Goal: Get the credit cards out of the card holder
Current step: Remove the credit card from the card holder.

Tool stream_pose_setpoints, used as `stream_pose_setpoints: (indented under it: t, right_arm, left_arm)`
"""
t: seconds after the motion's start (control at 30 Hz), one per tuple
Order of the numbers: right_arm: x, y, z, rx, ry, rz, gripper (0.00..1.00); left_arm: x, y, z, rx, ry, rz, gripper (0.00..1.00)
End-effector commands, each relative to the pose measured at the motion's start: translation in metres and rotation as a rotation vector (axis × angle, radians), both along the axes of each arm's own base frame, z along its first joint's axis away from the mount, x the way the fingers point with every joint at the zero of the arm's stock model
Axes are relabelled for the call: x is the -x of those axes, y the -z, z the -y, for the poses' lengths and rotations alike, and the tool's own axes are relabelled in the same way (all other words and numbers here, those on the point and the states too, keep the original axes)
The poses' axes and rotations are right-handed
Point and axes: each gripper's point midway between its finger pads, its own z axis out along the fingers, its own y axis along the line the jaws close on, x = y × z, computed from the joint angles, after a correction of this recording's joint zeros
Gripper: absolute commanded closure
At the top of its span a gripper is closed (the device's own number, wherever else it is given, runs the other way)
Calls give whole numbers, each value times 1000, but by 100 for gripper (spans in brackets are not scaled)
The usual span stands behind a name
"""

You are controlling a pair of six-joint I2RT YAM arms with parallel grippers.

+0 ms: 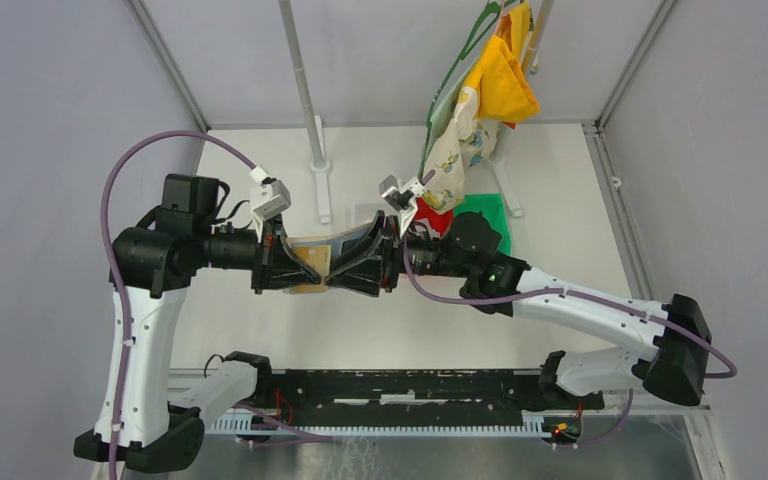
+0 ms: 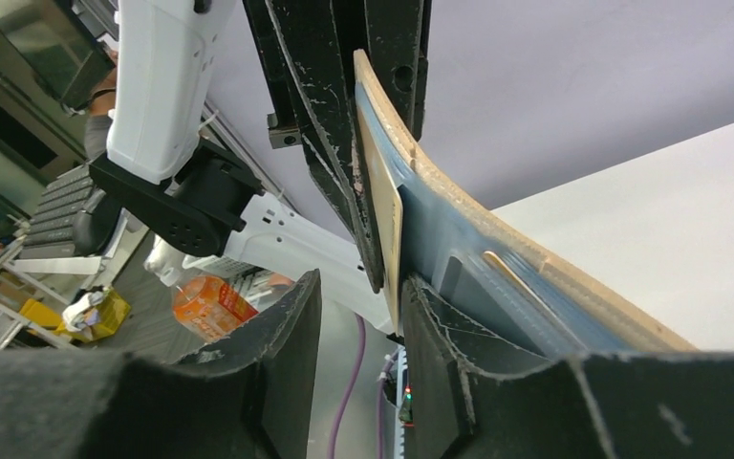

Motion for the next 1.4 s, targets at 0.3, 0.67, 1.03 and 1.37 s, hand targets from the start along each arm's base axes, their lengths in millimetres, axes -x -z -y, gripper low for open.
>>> stream_pose_setpoints:
  t: [0.3,0.67,1.03,1.37]
  right_arm:
    - [17,-35,11,-222,-103,-25,90]
    - [18,-38,26,-309,-120,-58,100]
    - [17,-24,47,-309,-80,-53,100]
    - [22,-45,39,-371,-150,-70,62]
  left_arm:
    - [4,-18,4,51,35,76,81]
    - [18,-37,10,135,108,55,76]
    - [16,-44,13,165,125,20,89]
    - [13,-46,15,179,119,18,98]
